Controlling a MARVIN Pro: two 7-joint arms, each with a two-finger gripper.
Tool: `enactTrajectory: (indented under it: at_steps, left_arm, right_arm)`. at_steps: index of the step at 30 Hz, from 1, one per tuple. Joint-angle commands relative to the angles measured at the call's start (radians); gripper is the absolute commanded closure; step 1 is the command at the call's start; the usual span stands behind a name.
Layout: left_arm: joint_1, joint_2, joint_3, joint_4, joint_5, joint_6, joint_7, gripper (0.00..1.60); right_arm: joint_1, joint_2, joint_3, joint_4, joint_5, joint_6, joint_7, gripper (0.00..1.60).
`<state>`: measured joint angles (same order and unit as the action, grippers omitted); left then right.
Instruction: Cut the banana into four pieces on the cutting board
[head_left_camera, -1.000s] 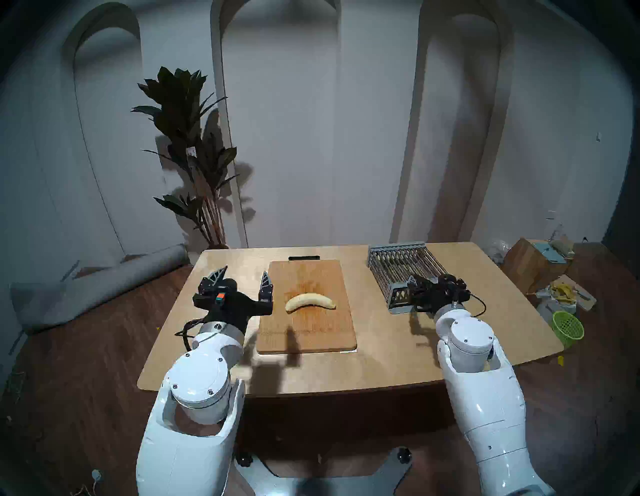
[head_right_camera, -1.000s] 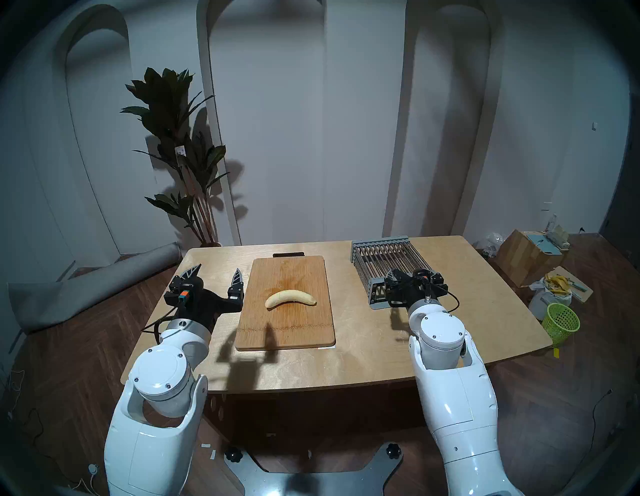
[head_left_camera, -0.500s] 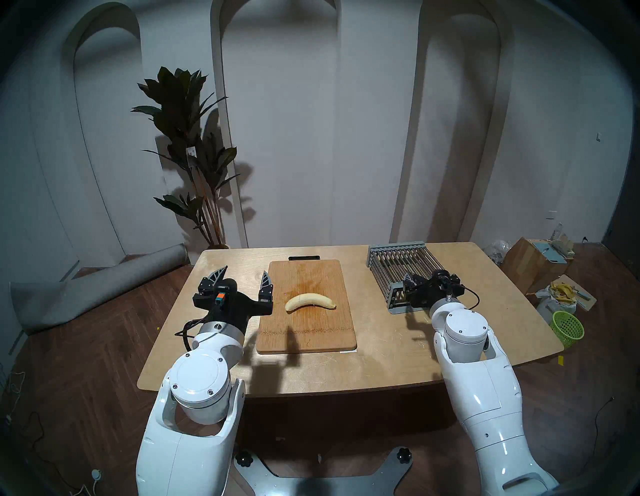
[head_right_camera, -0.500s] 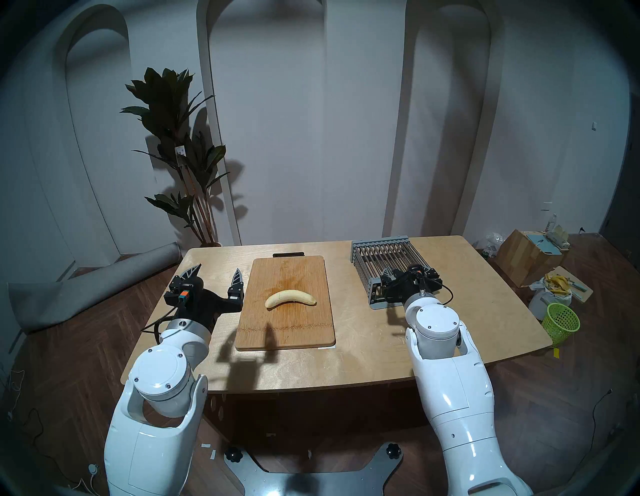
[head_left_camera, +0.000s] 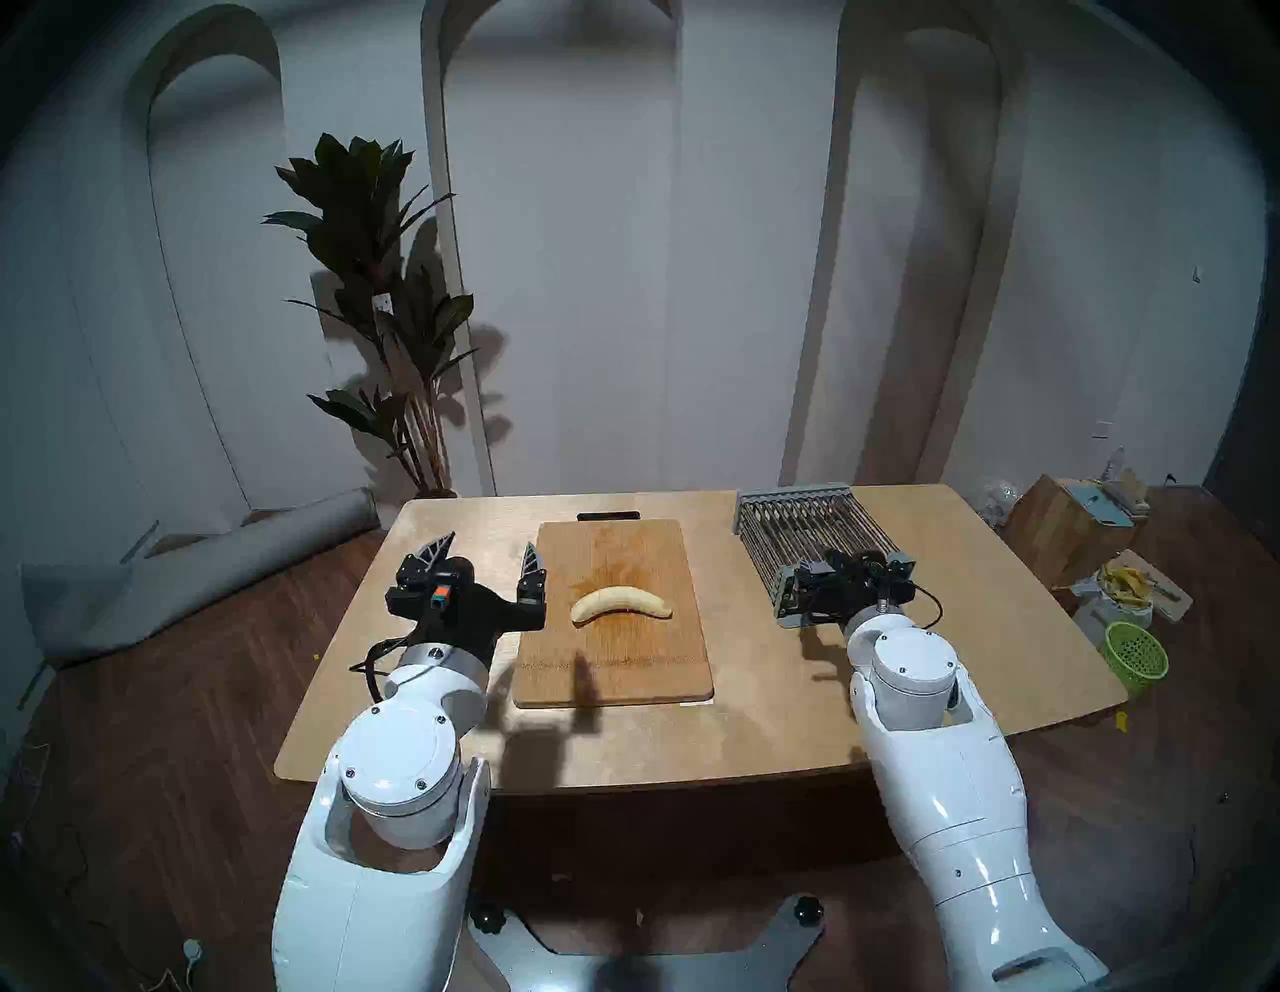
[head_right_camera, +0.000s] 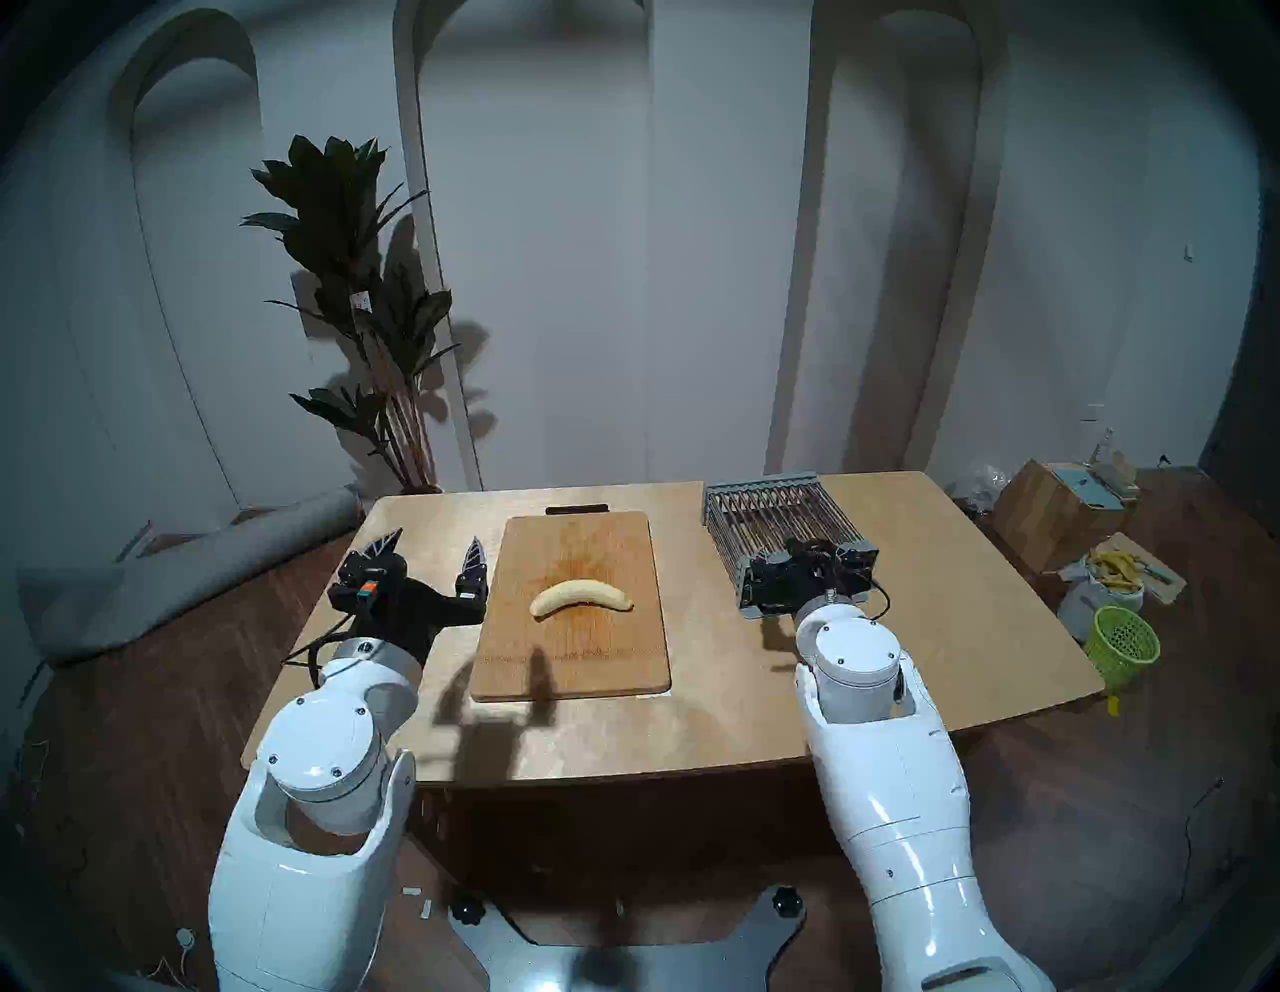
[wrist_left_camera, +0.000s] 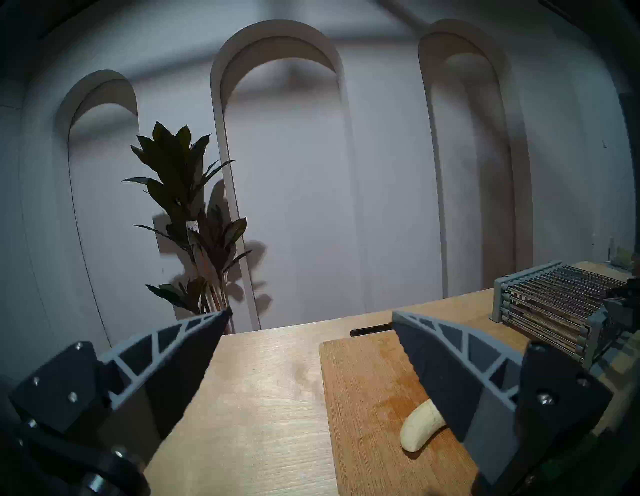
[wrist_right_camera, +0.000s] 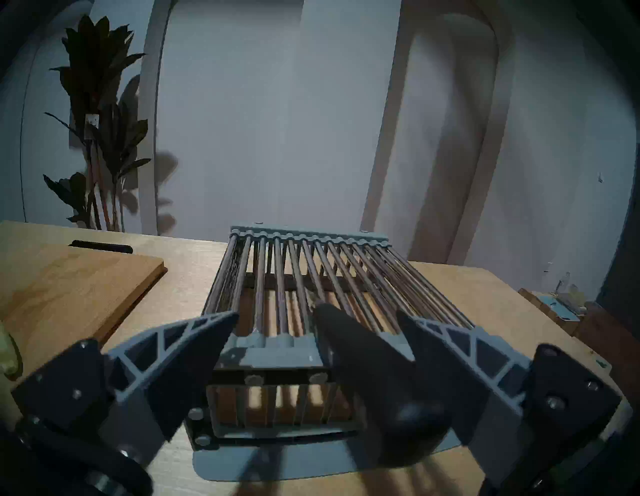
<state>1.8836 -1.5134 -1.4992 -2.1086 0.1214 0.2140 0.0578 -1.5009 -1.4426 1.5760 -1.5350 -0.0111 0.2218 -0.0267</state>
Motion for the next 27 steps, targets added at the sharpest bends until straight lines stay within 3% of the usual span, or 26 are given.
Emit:
enactTrajectory:
  at_steps: [1, 27]
  left_arm:
    - [-0.005, 0.000, 0.000, -0.020, 0.000, -0.004, 0.001, 0.00]
    - [-0.005, 0.000, 0.000, -0.020, 0.000, -0.004, 0.001, 0.00]
  right_arm:
    - [0.017, 0.000, 0.002, -0.005, -0.001, -0.017, -0.005, 0.00]
    - [0.063, 0.020, -0.011, 0.046, -0.002, -0.031, -0.012, 0.00]
